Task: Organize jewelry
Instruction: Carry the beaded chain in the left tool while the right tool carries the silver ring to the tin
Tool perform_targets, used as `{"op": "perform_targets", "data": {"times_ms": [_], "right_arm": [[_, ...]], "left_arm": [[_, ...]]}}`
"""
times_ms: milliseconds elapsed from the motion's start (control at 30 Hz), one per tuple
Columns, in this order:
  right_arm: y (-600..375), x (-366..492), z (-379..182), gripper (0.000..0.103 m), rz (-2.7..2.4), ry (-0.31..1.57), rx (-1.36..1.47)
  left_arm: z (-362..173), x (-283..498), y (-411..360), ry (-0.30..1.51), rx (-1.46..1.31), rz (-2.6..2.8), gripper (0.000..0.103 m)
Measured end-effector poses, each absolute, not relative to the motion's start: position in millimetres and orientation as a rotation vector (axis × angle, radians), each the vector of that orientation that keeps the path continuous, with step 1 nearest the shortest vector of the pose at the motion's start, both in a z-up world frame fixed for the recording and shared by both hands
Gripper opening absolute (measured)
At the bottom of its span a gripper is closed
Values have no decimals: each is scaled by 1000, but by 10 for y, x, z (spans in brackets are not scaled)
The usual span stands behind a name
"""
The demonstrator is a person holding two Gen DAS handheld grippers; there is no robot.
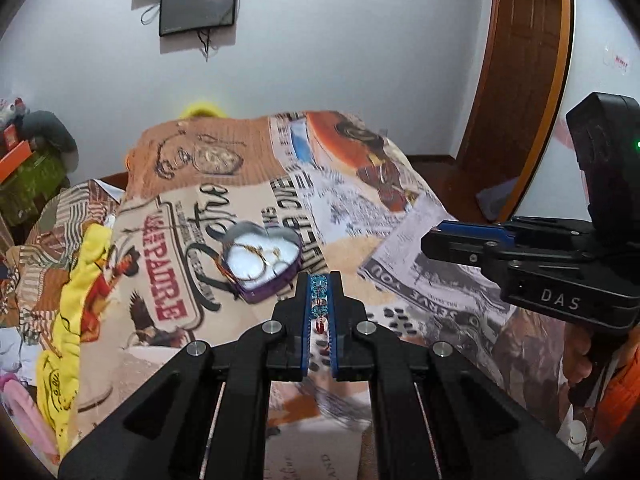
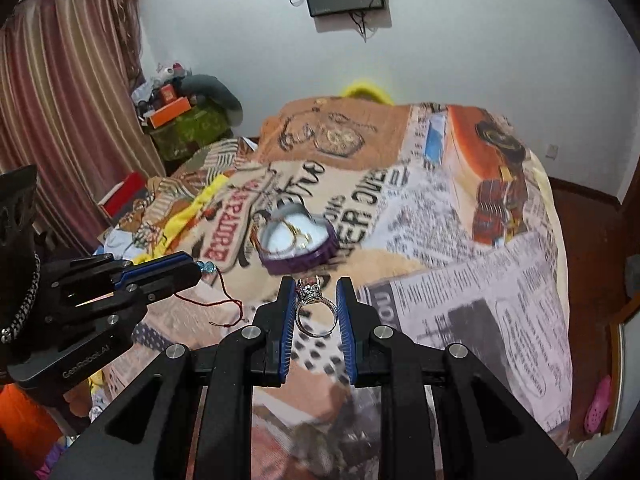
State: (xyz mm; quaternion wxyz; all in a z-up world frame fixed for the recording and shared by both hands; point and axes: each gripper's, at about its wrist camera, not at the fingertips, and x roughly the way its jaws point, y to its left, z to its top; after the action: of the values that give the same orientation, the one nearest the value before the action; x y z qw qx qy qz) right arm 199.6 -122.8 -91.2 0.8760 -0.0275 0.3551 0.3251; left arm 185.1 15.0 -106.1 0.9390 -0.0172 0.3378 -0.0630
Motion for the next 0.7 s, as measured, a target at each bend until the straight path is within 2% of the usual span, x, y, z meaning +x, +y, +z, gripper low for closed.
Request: {"op": "perform_targets", "data": {"times_ms": [300,700], "right_arm": [[-960,2144,-817,19,696,716,-61],[-629,2570,-963,19,714,749,-64]], "left_arm": [[-953,1984,385,647,-22,-80,6],[-1049,2378,648,645,-43,-66,6]]}}
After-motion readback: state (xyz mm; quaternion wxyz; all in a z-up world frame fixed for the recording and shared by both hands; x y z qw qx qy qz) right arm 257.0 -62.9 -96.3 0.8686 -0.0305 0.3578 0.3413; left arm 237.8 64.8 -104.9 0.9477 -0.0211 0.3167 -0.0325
